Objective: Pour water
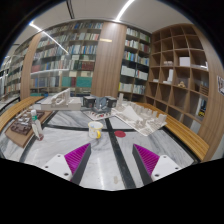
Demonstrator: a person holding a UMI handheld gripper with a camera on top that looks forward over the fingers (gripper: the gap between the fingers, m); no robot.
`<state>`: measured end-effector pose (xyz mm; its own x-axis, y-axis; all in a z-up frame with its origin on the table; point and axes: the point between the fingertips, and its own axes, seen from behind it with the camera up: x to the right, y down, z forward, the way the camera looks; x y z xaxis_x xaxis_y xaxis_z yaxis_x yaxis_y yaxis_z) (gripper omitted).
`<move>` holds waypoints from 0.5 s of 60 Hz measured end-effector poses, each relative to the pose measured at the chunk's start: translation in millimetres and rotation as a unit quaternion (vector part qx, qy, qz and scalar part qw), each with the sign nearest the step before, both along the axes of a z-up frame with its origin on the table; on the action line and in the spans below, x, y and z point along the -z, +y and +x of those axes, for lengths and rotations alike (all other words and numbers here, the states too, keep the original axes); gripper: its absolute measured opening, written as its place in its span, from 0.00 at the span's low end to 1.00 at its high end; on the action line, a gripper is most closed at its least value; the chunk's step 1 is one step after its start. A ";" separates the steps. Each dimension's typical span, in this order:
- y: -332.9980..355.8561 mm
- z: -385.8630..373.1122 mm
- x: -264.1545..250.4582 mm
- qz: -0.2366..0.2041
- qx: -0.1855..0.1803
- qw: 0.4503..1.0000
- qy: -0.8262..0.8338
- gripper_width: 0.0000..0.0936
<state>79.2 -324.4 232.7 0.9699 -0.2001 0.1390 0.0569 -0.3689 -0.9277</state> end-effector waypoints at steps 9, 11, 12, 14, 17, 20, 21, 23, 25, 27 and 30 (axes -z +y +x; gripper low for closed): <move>2.4 -2.0 7.1 -0.007 0.003 1.000 -0.004 0.91; 3.4 -5.3 12.0 -0.010 0.002 1.000 -0.005 0.91; 3.4 -1.6 17.3 -0.010 0.000 1.000 -0.005 0.91; 2.3 -7.0 25.6 -0.013 -0.002 1.000 -0.006 0.91; 5.6 -19.2 38.8 -0.021 -0.004 1.000 -0.008 0.92; 5.6 -31.9 51.1 -0.025 -0.011 1.000 -0.004 0.92; 4.5 -37.7 54.7 -0.027 -0.014 1.000 -0.002 0.91; 7.1 -53.7 65.4 -0.030 -0.020 0.999 0.001 0.91; 10.1 -71.8 74.4 -0.031 -0.028 0.999 0.005 0.92; 13.4 -92.1 82.8 -0.032 -0.039 0.999 0.011 0.92; 19.8 -125.1 90.3 -0.026 -0.057 0.998 0.019 0.92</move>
<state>-45.9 -304.6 142.4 0.9907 -0.0816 0.1092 0.0665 -0.4094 -0.9099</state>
